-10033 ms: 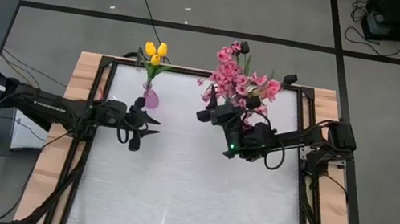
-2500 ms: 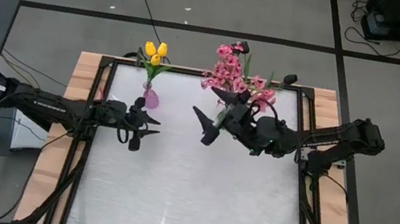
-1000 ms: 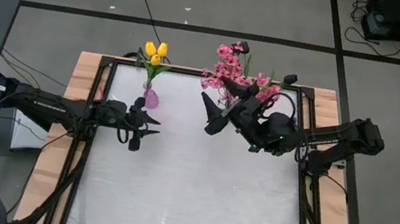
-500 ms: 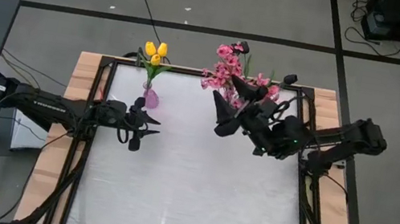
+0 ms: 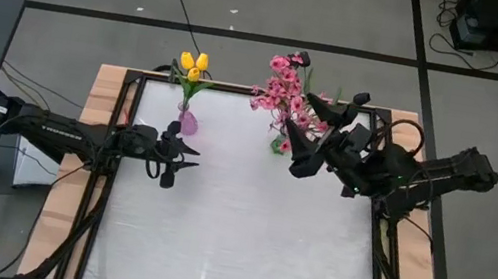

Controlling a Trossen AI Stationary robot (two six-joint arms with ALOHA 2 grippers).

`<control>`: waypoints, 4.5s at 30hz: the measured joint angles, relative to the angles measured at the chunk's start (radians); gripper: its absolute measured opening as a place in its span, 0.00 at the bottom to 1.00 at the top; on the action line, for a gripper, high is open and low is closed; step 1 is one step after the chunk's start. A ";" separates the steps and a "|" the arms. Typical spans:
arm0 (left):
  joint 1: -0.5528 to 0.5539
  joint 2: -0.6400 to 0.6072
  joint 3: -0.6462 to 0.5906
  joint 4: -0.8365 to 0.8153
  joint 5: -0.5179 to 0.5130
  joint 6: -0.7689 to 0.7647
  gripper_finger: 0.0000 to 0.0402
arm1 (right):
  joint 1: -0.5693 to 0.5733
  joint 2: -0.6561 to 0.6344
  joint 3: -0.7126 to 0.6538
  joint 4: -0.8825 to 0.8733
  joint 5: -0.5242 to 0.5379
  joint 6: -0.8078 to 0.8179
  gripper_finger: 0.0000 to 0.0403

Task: Sort flowers into vase by color
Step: Return to Home Position

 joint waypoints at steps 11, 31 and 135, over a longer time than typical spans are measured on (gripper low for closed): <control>0.000 0.000 0.000 0.000 0.000 0.000 0.36 | 0.000 -0.070 0.000 -0.192 -0.050 0.049 0.98; 0.000 0.000 0.000 0.000 0.000 0.000 0.36 | 0.007 -0.076 0.000 -0.279 -0.055 0.298 0.98; 0.000 0.000 0.000 0.000 0.000 0.000 0.36 | -0.114 -1.296 -1.124 -0.801 -0.715 0.410 0.98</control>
